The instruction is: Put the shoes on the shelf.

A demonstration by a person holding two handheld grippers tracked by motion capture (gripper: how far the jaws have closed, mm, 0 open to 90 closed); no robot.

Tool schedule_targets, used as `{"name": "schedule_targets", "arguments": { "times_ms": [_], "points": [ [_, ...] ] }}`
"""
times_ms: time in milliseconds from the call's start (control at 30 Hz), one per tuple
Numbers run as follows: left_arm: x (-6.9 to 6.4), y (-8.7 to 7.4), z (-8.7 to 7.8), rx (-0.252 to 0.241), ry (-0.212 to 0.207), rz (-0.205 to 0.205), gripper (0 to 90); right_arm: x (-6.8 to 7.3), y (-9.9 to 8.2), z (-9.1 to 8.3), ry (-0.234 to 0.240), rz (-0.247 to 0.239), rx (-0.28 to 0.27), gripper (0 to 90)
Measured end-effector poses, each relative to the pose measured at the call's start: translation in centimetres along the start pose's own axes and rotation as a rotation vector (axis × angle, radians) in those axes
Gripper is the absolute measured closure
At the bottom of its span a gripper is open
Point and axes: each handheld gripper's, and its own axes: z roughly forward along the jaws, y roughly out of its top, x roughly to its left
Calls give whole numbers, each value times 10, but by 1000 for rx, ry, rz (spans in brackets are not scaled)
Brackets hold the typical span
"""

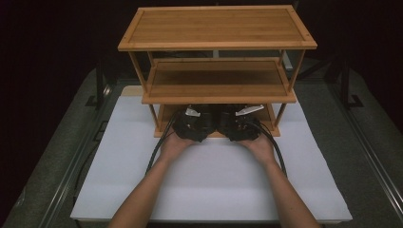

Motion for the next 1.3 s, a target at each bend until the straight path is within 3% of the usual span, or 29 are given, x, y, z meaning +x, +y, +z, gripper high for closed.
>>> {"name": "schedule_targets", "arguments": {
  "times_ms": [400, 433, 467, 500, 567, 600, 633, 667, 733, 867, 1100, 1300],
  "points": [
    [1, -1, -3, 9, -7, -12, 109, -7, -3, -2, 36, 35, -9, 137],
    [2, -1, -5, 12, -6, -15, 109, -9, -3, -2, 23, 12, -24, 135],
    [2, -1, -7, 7, -6, -16, 109, -8, -3, -4, 29, 28, -20, 133],
    [3, -1, -9, 1, -10, -16, 109, -4, -3, -8, 23, 86, 20, 132],
    [4, -2, -16, -10, -7, -25, 109, -3, -4, -11, 18, 91, 34, 128],
    [4, -4, -23, -25, -8, -23, 109, -5, -6, -15, 11, 53, 17, 107],
    [4, -4, -23, -25, -8, -23, 109, -5, -6, -15, 11, 53, 17, 107],
    [3, -6, -26, -22, -12, -19, 109, -4, -8, -18, 31, 58, 10, 100],
    [2, -9, -32, -17, -33, -8, 109, -3, -10, -25, 25, 49, 12, 92],
    [-2, -18, -50, -19, -26, 30, 117, 0, -18, -42, 25, 28, -12, 91],
    [-10, -42, -85, -48, -26, 43, 131, 2, -39, -76, 43, 25, -49, 86],
    [-15, -74, -118, -60, -8, 32, 131, 1, -68, -107, 13, 34, -63, 70]
  ]
}}
